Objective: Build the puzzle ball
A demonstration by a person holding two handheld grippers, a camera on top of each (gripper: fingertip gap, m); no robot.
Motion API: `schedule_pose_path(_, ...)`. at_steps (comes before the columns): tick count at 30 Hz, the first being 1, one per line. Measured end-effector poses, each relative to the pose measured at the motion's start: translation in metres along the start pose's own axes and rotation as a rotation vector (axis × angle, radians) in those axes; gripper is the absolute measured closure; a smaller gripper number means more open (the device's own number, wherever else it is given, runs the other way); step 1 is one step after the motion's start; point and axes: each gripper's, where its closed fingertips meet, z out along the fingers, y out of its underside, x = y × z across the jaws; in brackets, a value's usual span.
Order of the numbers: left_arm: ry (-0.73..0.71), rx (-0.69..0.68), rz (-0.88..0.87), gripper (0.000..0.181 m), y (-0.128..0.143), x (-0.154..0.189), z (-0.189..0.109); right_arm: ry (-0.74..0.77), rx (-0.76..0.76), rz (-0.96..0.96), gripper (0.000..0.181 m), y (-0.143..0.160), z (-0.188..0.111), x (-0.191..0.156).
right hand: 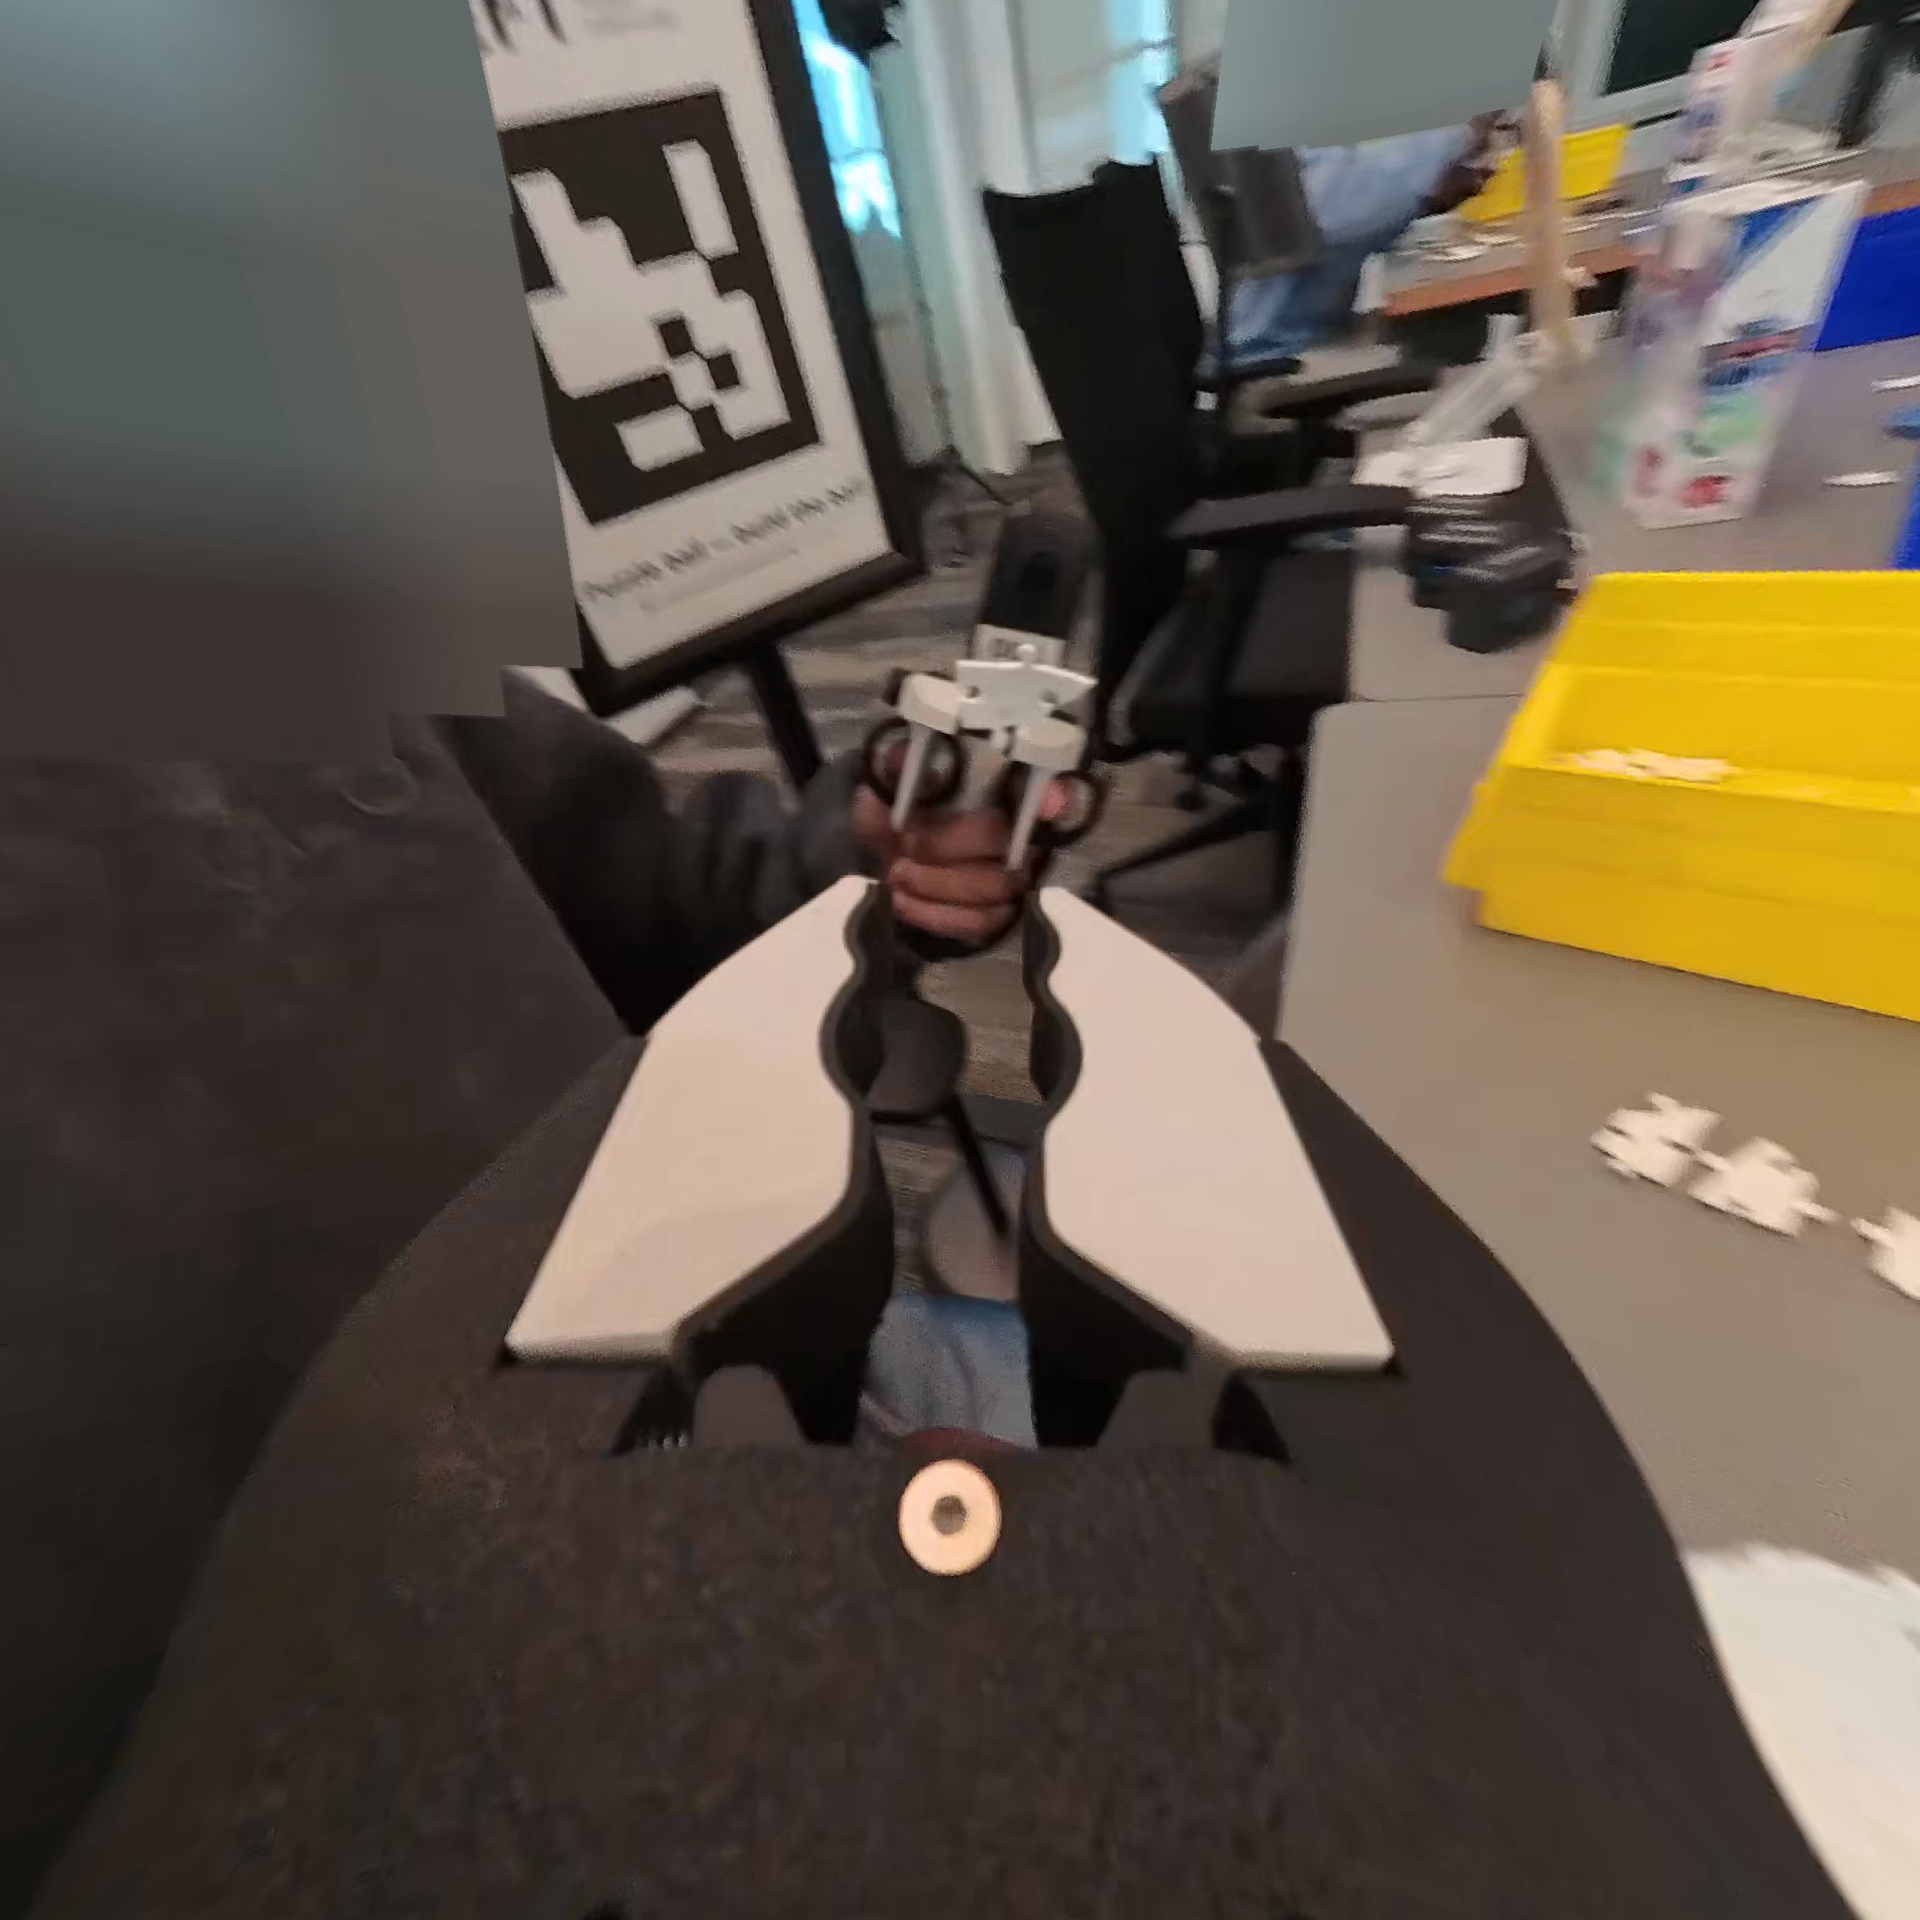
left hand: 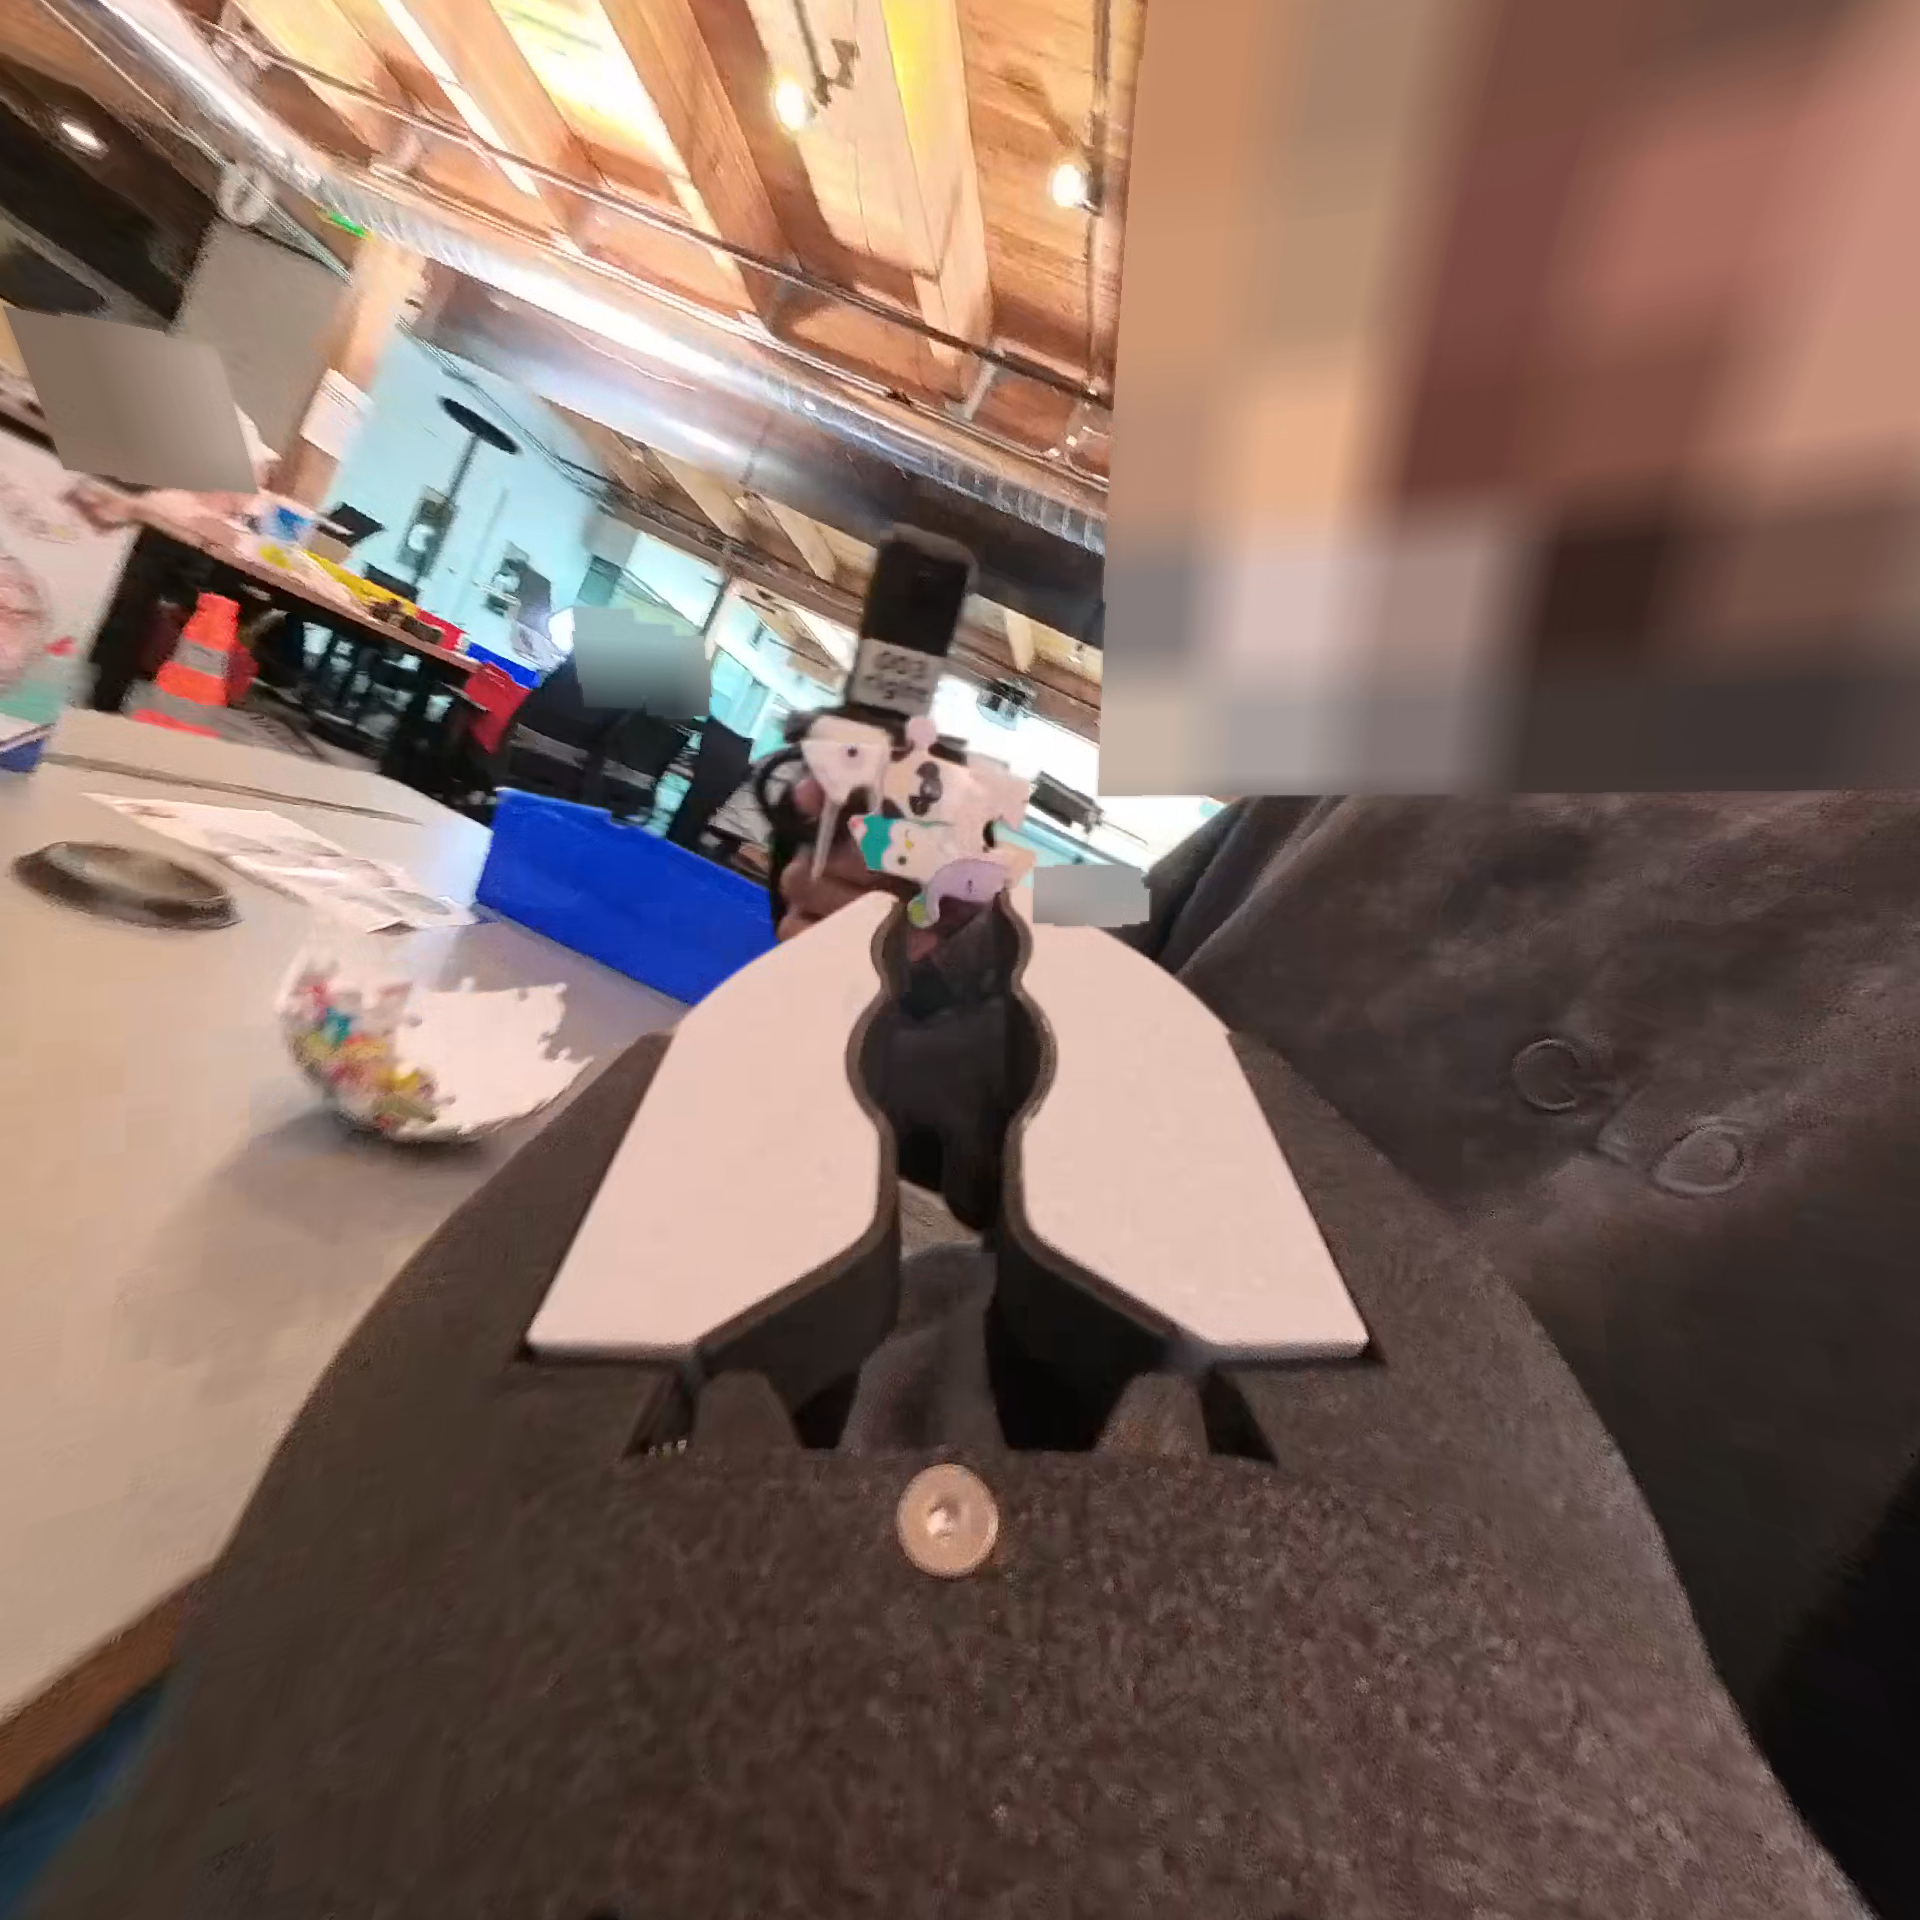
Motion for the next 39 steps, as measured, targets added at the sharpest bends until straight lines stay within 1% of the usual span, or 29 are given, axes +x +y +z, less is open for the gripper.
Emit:
schedule_pose_path(1,0.034,-0.008,-0.003,0.166,-0.006,0.003,0.014,-0.059,0.017,0.042,0.158,-0.003,0.005,-0.002)
schedule_pose_path(3,0.124,0.02,-0.035,0.166,-0.018,0.009,0.043,-0.14,0.071,0.121,0.159,-0.009,0.011,0.001)
schedule_pose_path(6,0.285,0.109,-0.148,0.166,-0.03,0.013,0.085,-0.228,0.17,0.248,0.16,-0.022,0.003,0.017)
schedule_pose_path(8,0.358,0.13,-0.207,0.166,-0.027,0.01,0.111,-0.334,0.291,0.327,0.163,-0.04,-0.016,0.019)
schedule_pose_path(9,0.382,0.115,-0.227,0.166,-0.02,0.008,0.123,-0.367,0.318,0.349,0.164,-0.044,-0.024,0.021)
schedule_pose_path(11,0.401,0.1,-0.269,0.166,-0.007,-0.001,0.144,-0.403,0.294,0.36,0.161,-0.039,-0.036,0.021)
schedule_pose_path(14,0.461,0.129,-0.351,0.166,0.001,-0.005,0.169,-0.403,0.271,0.311,0.158,-0.028,-0.051,0.016)
schedule_pose_path(16,0.481,0.103,-0.376,0.166,0.014,-0.005,0.183,-0.397,0.299,0.298,0.162,-0.026,-0.064,0.014)
schedule_pose_path(18,0.508,0.096,-0.427,0.167,0.024,-0.004,0.194,-0.403,0.322,0.316,0.161,-0.025,-0.074,0.012)
schedule_pose_path(20,0.521,0.098,-0.465,0.166,0.031,-0.006,0.201,-0.452,0.372,0.325,0.175,-0.026,-0.087,0.004)
schedule_pose_path(23,0.504,0.112,-0.491,0.167,0.033,-0.014,0.204,-0.415,0.379,0.337,0.179,-0.021,-0.098,0.007)
schedule_pose_path(24,0.466,0.112,-0.496,0.174,0.033,-0.023,0.204,-0.381,0.387,0.338,0.179,-0.021,-0.103,0.011)
schedule_pose_path(25,0.414,0.102,-0.497,0.171,0.034,-0.033,0.202,-0.341,0.39,0.342,0.179,-0.022,-0.11,0.017)
schedule_pose_path(27,0.305,0.052,-0.493,0.16,0.038,-0.052,0.194,-0.252,0.365,0.347,0.179,-0.023,-0.129,0.031)
schedule_pose_path(29,0.147,-0.065,-0.442,0.147,0.048,-0.077,0.184,-0.109,0.336,0.335,0.179,-0.024,-0.155,0.052)
schedule_pose_path(30,0.038,-0.14,-0.403,0.144,0.055,-0.094,0.177,-0.011,0.279,0.324,0.179,-0.02,-0.166,0.066)
schedule_pose_path(32,-0.2,-0.306,-0.296,0.139,0.07,-0.131,0.156,0.185,0.062,0.279,0.179,0.003,-0.182,0.096)
schedule_pose_path(34,-0.403,-0.419,-0.192,0.139,0.079,-0.162,0.132,0.32,-0.139,0.247,0.179,0.026,-0.195,0.126)
schedule_pose_path(35,-0.513,-0.46,-0.155,0.138,0.082,-0.176,0.12,0.344,-0.211,0.237,0.179,0.035,-0.196,0.137)
schedule_pose_path(37,-0.692,-0.55,-0.1,0.135,0.094,-0.197,0.098,0.335,-0.35,0.199,0.179,0.057,-0.188,0.156)
schedule_pose_path(39,-0.764,-0.633,-0.081,0.125,0.112,-0.205,0.091,0.343,-0.493,0.18,0.179,0.084,-0.176,0.176)
